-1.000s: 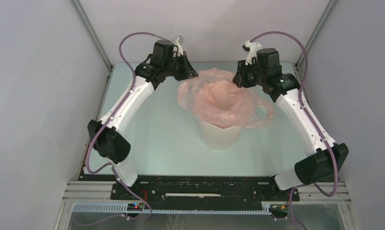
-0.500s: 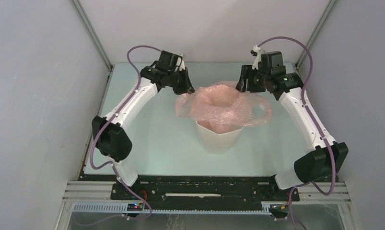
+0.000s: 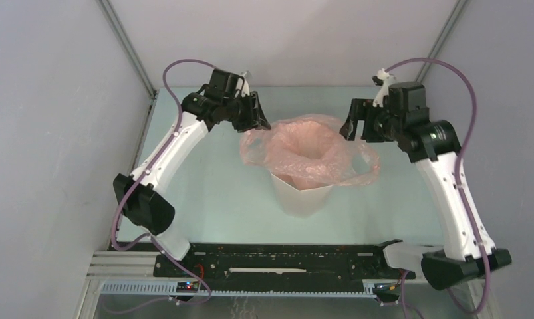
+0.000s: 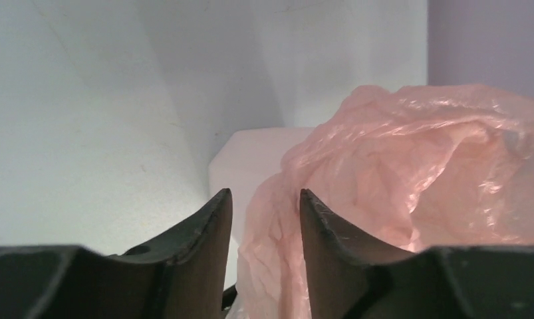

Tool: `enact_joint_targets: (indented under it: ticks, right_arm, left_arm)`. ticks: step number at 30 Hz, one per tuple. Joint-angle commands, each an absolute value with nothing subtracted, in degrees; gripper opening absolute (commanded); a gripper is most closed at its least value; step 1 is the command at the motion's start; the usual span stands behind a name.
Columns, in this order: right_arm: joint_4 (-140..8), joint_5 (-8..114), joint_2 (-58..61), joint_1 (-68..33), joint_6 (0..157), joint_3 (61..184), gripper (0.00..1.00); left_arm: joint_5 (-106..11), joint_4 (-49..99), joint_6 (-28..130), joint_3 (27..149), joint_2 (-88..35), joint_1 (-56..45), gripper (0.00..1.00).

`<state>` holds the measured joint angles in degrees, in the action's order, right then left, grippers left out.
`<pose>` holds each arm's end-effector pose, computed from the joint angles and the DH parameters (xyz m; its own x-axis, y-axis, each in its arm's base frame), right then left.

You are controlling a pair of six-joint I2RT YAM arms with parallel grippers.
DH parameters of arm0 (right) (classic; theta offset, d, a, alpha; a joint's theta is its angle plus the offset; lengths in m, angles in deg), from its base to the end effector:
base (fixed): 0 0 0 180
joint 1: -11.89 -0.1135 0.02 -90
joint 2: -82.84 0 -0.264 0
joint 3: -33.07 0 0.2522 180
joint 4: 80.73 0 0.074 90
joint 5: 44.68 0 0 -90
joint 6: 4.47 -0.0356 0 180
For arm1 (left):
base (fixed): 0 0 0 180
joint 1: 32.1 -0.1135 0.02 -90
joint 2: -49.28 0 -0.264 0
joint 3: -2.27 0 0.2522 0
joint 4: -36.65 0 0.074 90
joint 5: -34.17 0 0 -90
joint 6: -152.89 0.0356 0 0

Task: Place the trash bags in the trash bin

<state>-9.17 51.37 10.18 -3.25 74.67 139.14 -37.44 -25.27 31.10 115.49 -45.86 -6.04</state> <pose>0.2286 0.0657 0.4368 -0.6496 0.0183 -0.7600 -0.2213 0.9519 0.2121 0.3195 -0.1687 0.3801 -0.8562 -0.1378 -0.4980 0.2003 0.7999 -0.5657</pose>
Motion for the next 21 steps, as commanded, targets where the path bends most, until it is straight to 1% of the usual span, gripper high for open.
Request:
enact_joint_targets:
  ticks: [1, 3, 4, 8, 11, 13, 16, 19, 21]
  right_arm:
    - [-3.1, 47.7, 16.6, -3.3, 69.3, 136.5, 0.91]
    - [-1.4, 47.4, 19.0, -3.3, 68.8, 134.9, 0.92]
    - [-0.9, 47.1, 20.3, -3.3, 68.5, 133.7, 0.92]
    - [-1.3, 46.1, 26.5, -3.2, 67.2, 127.9, 0.92]
    - [-1.0, 47.3, 29.7, -3.3, 65.4, 126.1, 0.91]
    - [-0.9, 48.2, 31.5, -3.3, 64.4, 125.4, 0.92]
    - [0.7, 46.7, 33.5, -3.3, 61.5, 124.8, 0.97]
    - [2.2, 46.9, 34.9, -3.3, 57.6, 125.1, 0.99]
    - [2.6, 48.1, 36.3, -3.2, 53.8, 124.2, 1.00]
  left_arm:
    - [-44.6, -30.8, 36.3, 120.2, -41.5, -6.5, 0.55]
    - [-46.9, -32.0, 37.5, 120.4, -39.5, -7.3, 0.69]
    - [-47.7, -32.2, 37.9, 120.1, -38.2, -7.5, 0.73]
    - [-48.6, -32.1, 38.1, 117.6, -33.0, -7.8, 0.84]
    - [-47.5, -31.1, 34.9, 112.2, -28.0, -7.8, 0.93]
    - [-46.7, -29.0, 32.4, 107.8, -24.1, -7.8, 0.94]
    - [-50.0, -29.0, 29.9, 103.9, -19.2, -8.1, 0.97]
    - [-49.1, -31.8, 24.6, 103.0, -16.9, -9.7, 0.96]
    - [-47.0, -29.6, 18.2, 97.2, -13.3, -9.9, 0.95]
